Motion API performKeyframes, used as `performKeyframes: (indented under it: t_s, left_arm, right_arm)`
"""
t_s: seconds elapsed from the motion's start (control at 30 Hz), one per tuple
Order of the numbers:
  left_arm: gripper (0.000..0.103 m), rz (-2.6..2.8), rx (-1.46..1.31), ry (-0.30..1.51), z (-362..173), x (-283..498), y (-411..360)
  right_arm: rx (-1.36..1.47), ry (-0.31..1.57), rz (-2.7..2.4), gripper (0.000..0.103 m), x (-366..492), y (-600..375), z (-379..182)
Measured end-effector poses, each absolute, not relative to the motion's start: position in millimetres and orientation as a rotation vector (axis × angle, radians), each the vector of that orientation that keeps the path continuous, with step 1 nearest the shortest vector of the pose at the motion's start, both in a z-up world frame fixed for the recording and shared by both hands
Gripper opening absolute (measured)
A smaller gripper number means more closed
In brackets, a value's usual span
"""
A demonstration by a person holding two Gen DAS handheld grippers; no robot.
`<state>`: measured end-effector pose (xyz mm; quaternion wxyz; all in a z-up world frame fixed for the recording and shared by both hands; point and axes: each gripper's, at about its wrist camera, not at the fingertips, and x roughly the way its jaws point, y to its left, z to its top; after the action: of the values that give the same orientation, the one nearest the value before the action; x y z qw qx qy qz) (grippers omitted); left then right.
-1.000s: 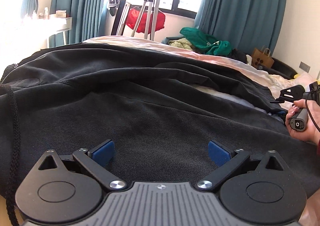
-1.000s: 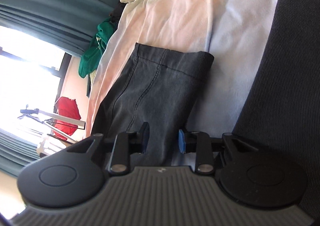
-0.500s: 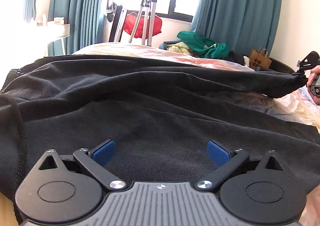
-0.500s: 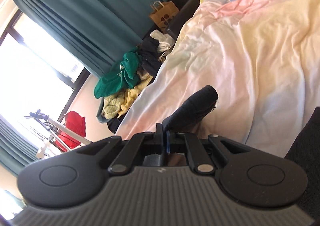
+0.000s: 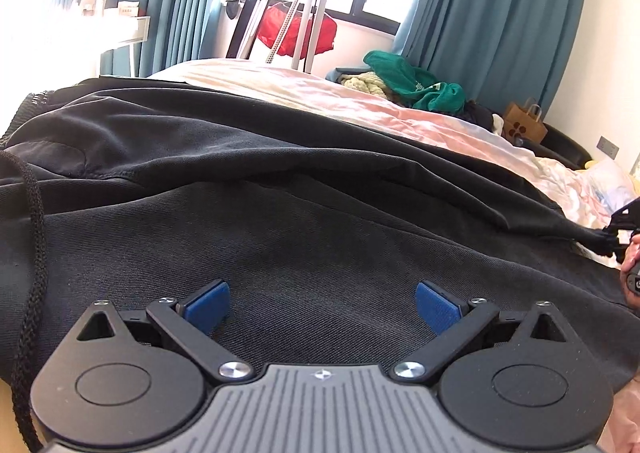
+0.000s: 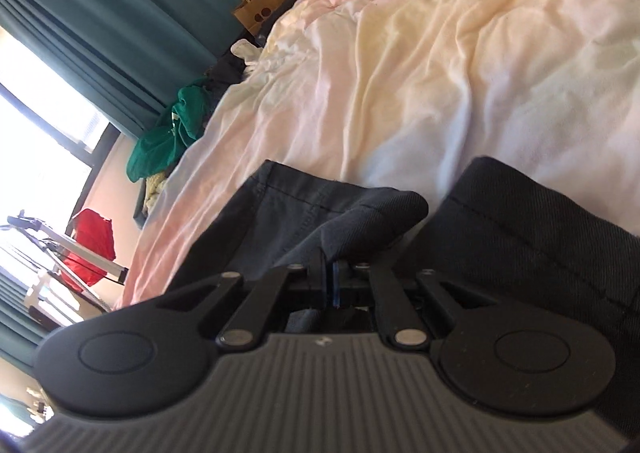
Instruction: Fold clothes
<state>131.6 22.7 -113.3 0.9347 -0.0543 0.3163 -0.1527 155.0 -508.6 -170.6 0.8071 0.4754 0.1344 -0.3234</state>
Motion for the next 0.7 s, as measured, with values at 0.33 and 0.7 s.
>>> performKeyframes:
  t_s: [0.33, 0.7]
  left_arm:
    - [0.1, -0.314, -0.102, 0.653, -112.0, 133.0, 23.6]
    - [0.1, -0.307, -0.135, 0.644, -99.8, 126.2, 26.6]
  right_arm:
    - [1.0, 0.36, -0.699, 0.006, 139.3, -513.8, -187.4]
    - [0.891, 0.314, -0.591, 0.01, 76.0, -462.5, -135.1]
